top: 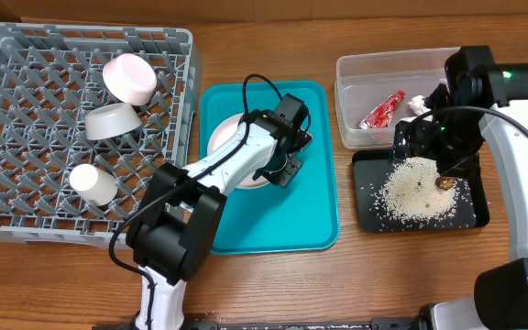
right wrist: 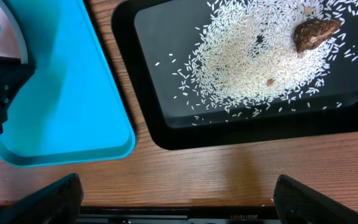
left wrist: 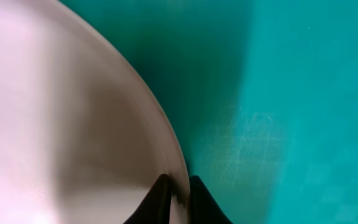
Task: Sort waste into correct bins and load items into the dishwasher
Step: 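Grasp the rim of the white plate with the left gripper, then carry the white plate into the rack, stand it upright, release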
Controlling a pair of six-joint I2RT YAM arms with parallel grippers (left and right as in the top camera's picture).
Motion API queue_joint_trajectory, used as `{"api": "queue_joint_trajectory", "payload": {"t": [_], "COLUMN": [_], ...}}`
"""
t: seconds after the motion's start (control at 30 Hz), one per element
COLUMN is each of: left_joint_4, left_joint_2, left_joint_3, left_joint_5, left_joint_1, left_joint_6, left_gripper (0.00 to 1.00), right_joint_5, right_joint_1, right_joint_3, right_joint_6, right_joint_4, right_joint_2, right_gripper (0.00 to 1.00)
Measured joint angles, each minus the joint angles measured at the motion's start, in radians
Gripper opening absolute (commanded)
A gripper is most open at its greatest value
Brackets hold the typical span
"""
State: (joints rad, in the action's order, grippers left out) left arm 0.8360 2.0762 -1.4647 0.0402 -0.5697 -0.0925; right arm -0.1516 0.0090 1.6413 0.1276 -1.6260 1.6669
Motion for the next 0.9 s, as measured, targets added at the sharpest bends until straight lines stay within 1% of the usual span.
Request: {"api": "queue_joint_trajectory", "payload": {"t": [0.13,0.2,0.23,0.33,0.47,0.53,0.63,0.73,0.9], "left_joint_4": [0.033,0.077,0.136,0.24,0.313,0.332,0.352,0.367,0.388], "left_joint_2": [0.0,0.002,0.008,0.012,0.008,-0.008,-0.068,-0.15,-0.249], "left_joint_3": [-0.027,-0.056,-0.099,-0.216,-0.373,-0.422,-0.447,-0.452,-0.471], "left_joint_5": [-0.011,-0.014,-0.015,-0.014,-0.005,0.004,0.043,0.117,0.295], "left_joint_1": [0.0,0.0,0.0,0.001,0.016,0.035,0.094,0.188,0.364], "left_joint_6": [0.015,0.021,0.032,0.06,0.095,0.109,0.119,0.108,0.034], "left_gripper": [0.04,0.04,0.04,0.04,0.04,0.04,0.04,0.04,0.04], "right_joint_5": [0.0,0.0,-0.001,0.0,0.0,0.0,0.0,0.001,0.002], "right_joint_1": [0.0,0.0,0.0,0.0,0.0,0.0,0.0,0.0,0.0], "right_joint_3": [0.0,0.0,0.0,0.0,0.0,0.0,0.0,0.0,0.0], "right_joint_6": [0.0,0.0,0.0,0.0,0.0,0.0,0.0,0.0,-0.001], "right_joint_4": [-0.001,0.0,-0.001,-0.001,-0.002,-0.002,-0.002,-0.001,-0.001], "right_joint_2": [0.0,0.0,0.0,0.0,0.0,0.0,0.0,0.0,0.0], "right_gripper": [1.0,1.0,1.0,1.0,1.0,1.0,1.0,1.0,1.0]}}
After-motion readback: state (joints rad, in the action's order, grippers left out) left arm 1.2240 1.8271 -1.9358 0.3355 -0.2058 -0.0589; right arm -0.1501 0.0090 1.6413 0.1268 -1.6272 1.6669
